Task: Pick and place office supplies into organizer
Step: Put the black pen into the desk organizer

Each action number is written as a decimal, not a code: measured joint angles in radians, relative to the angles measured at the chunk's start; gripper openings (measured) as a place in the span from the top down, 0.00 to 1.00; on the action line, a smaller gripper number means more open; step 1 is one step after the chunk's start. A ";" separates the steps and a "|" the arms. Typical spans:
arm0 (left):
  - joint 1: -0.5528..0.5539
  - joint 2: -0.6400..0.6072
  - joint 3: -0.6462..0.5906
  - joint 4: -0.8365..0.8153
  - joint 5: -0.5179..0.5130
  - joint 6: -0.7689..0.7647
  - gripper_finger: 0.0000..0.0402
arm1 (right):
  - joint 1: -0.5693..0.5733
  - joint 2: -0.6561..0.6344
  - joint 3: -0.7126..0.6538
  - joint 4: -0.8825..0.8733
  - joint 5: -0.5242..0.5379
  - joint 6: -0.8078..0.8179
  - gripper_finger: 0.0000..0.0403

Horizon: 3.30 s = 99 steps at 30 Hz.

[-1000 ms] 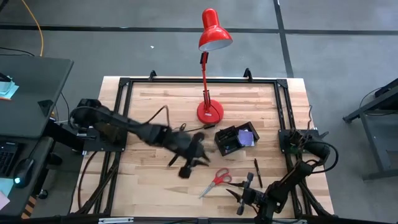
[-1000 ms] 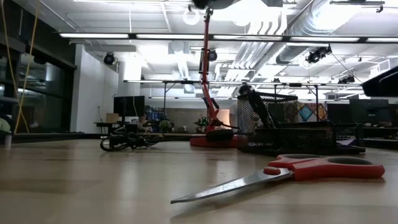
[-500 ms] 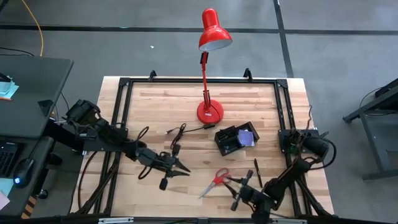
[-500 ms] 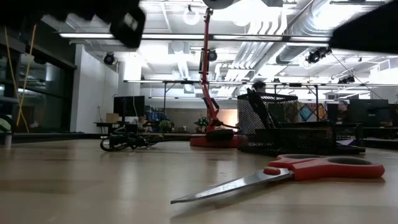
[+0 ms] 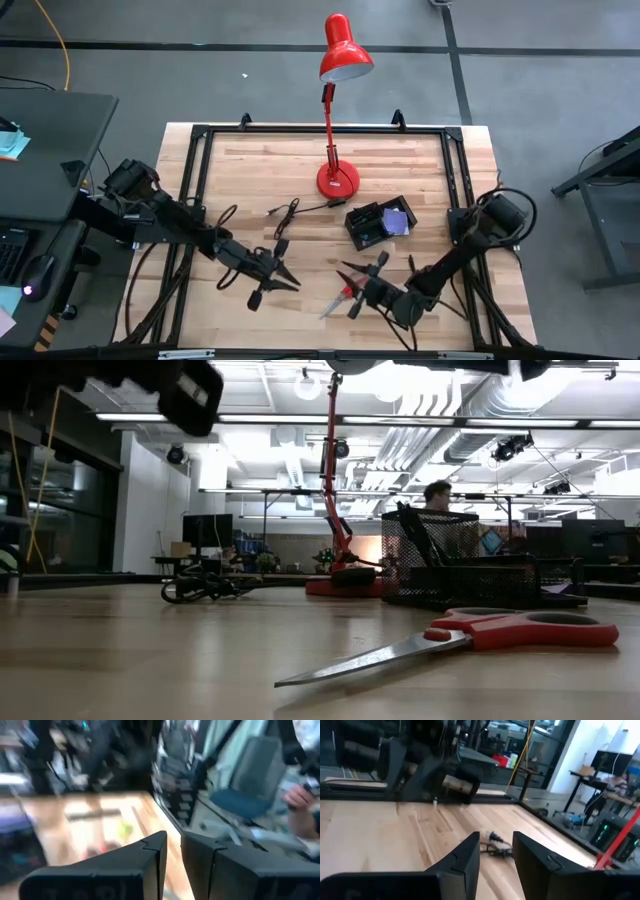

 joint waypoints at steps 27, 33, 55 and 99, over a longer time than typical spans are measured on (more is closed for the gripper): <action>0.000 0.005 0.000 -0.072 -0.002 0.138 0.88 | 0.185 -0.008 0.000 -0.270 0.294 0.568 0.73; 0.000 0.005 0.000 -0.072 -0.002 0.141 0.88 | 0.183 0.018 -0.003 -0.305 0.289 0.615 0.73; 0.000 0.004 0.000 -0.079 -0.010 0.145 0.88 | 0.152 -0.122 0.018 -0.634 -0.405 1.156 0.82; 0.001 0.004 -0.001 -0.100 -0.010 0.165 0.88 | 0.187 -0.246 -0.043 -1.696 -0.884 2.139 0.49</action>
